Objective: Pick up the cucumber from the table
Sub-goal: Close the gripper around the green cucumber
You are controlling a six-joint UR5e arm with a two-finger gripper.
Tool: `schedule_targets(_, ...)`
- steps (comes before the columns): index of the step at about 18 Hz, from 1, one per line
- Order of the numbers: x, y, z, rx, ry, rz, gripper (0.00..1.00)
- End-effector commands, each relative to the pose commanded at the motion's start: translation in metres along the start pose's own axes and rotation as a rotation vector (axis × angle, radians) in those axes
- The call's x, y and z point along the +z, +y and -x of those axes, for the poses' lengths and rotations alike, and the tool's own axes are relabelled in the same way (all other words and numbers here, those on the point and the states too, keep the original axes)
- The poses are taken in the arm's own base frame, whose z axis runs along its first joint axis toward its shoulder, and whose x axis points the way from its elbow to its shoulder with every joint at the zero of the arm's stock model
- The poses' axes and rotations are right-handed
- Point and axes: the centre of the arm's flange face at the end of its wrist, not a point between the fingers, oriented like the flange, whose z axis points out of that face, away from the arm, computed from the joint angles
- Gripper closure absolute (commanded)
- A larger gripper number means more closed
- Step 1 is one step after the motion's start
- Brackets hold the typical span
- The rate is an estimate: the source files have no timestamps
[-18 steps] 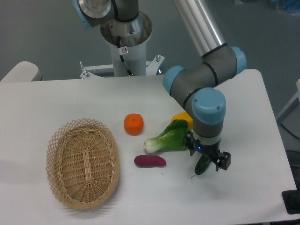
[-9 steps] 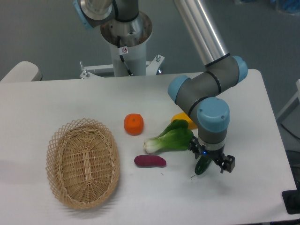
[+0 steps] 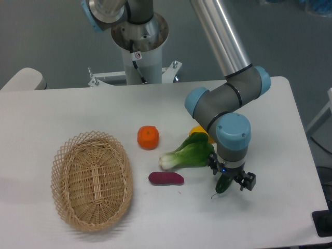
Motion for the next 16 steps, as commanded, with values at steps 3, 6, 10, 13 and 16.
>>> schedule_targets(3,0.0058,0.0001,-0.0011,0.001,0.008,0.005,0.0)
schedule_targets(6,0.0045,-0.0006,0.001,0.002,0.004,0.003,0.1)
schedule_targets(10,0.0063,-0.0001,-0.0006,0.01,0.008,0.005,0.37)
schedule_targets(13,0.0061,0.0015,0.0008,0.021,0.009,0.004,0.46)
schedule_targets(16,0.0036,0.0031,0.0035,0.019,0.004,0.004,0.64)
